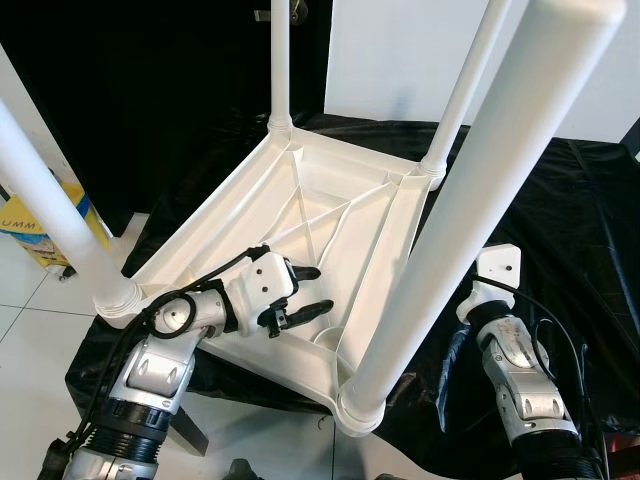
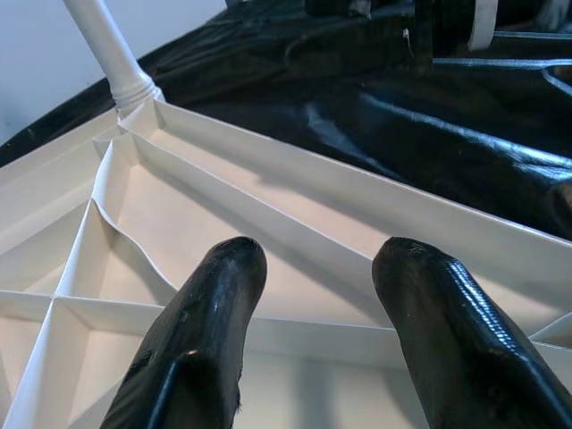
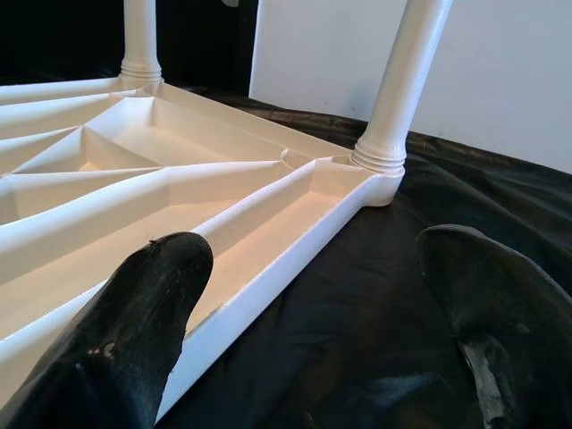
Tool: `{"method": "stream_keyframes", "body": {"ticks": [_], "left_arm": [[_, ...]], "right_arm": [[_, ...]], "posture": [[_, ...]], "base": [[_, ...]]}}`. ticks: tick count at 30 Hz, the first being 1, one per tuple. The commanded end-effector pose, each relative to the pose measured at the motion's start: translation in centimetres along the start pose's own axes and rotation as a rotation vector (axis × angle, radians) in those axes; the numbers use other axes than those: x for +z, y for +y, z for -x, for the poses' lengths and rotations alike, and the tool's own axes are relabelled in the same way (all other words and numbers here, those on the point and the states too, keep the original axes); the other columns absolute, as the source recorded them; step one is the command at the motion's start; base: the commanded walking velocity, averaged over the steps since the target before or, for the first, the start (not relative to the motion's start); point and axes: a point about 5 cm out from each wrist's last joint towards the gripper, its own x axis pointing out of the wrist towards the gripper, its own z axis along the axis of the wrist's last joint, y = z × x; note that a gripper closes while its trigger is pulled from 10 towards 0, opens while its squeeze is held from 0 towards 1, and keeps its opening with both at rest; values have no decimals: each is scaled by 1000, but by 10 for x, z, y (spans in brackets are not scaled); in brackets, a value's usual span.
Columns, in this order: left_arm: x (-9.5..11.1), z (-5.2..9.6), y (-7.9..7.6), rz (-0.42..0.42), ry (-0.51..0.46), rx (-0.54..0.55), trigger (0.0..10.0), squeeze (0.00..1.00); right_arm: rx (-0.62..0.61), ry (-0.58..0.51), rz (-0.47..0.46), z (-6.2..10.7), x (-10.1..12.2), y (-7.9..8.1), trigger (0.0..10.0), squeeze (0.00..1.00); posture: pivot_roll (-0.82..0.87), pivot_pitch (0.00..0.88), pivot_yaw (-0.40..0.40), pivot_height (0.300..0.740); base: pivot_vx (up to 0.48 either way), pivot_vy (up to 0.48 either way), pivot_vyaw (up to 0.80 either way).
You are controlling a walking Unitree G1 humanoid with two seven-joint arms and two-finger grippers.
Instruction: Building children table
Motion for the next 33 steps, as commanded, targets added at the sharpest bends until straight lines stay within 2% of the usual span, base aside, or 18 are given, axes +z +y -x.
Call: {"method": "stream_keyframes", "body": {"ticks": [1,6,14,24,33], "left_arm": [[3,5,5,25,-18,120,10000,0],[4,11,5,31,-24,103,10000,0],[4,22,-4,52,1,24,10000,0],[-1,22,-13,45,41,-3,10000,0],[0,22,-12,54,45,9,10000,0]], "right_arm": [[-14,16,-6,1,-4,-3,10000,0],[-11,17,-6,1,-4,-2,10000,0],[0,17,-4,-1,-4,-2,10000,0],[9,17,-3,-1,-4,0,10000,0],[11,18,1,-1,-4,-1,10000,0]], "posture": [[113,36,-106,740],[115,34,-107,740],[122,29,-115,740],[119,23,-116,740],[118,22,-115,740]], "base": [[0,0,0],[0,0,0],[0,0,0],[0,0,0],[0,0,0]]}}
